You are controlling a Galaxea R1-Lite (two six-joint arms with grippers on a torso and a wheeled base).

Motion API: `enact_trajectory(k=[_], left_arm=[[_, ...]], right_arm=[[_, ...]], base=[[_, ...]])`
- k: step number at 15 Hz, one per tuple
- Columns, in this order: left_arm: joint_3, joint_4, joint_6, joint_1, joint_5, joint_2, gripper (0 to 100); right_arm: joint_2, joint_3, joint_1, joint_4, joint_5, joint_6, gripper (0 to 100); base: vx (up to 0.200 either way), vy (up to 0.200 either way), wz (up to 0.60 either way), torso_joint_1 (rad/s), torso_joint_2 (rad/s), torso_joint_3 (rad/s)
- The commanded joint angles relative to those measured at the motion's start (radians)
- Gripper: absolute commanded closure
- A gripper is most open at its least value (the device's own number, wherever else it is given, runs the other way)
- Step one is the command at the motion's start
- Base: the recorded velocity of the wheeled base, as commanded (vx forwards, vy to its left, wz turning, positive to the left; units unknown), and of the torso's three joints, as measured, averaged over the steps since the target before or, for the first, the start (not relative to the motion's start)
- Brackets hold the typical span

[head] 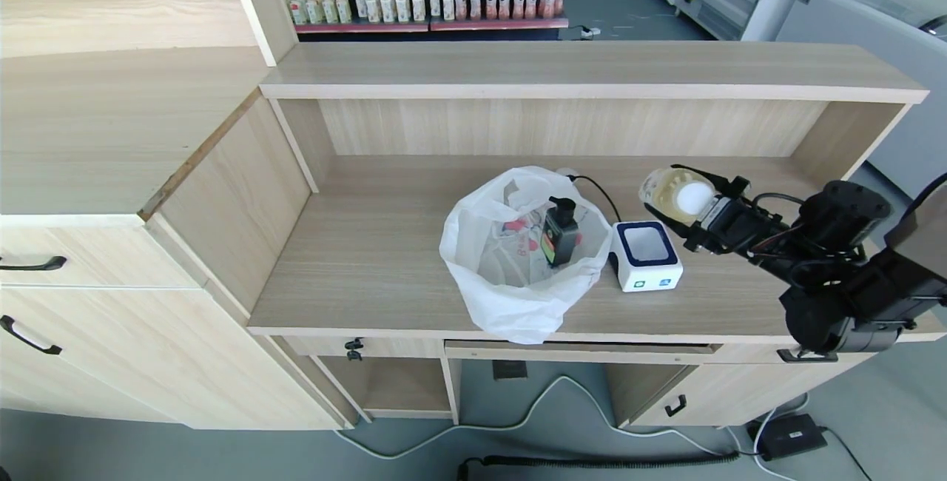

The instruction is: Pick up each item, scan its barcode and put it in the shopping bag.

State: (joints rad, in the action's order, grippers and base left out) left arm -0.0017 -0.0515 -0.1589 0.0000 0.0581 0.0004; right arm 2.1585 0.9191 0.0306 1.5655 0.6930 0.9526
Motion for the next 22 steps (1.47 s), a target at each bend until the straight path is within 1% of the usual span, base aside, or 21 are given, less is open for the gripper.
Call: enact_trajectory(k=[1, 5, 10, 14, 17, 22], left_arm=[[0.000, -0.001, -0.001, 0.000, 0.000, 0.000, 0], [0.000, -0.001, -0.001, 0.000, 0.000, 0.000, 0], [0.000, -0.001, -0.001, 0.000, 0.000, 0.000, 0], [0.000, -0.001, -0.001, 0.000, 0.000, 0.000, 0], [0.000, -0.001, -0.001, 0.000, 0.000, 0.000, 0], [0.000, -0.001, -0.001, 0.000, 0.000, 0.000, 0]], right_arm=[[0.032, 0.018, 0.008, 0.005, 0.005, 0.003, 100], [0.075, 0.014, 0.031, 0.005, 0.019, 0.035, 100], [0.130, 0.023, 0.032, 0.005, 0.039, 0.054, 100], [0.182, 0.101, 0.029, 0.005, 0.079, 0.054, 100], [0.213, 0.149, 0.025, 0.005, 0.079, 0.049, 100], [0.241, 0.172, 0.015, 0.005, 0.079, 0.049, 100]], base=[[0.000, 0.000, 0.00, 0.000, 0.00, 0.000], [0.000, 0.000, 0.00, 0.000, 0.00, 0.000], [0.000, 0.000, 0.00, 0.000, 0.00, 0.000], [0.000, 0.000, 0.00, 0.000, 0.00, 0.000], [0.000, 0.000, 0.00, 0.000, 0.00, 0.000], [0.000, 0.000, 0.00, 0.000, 0.00, 0.000]])
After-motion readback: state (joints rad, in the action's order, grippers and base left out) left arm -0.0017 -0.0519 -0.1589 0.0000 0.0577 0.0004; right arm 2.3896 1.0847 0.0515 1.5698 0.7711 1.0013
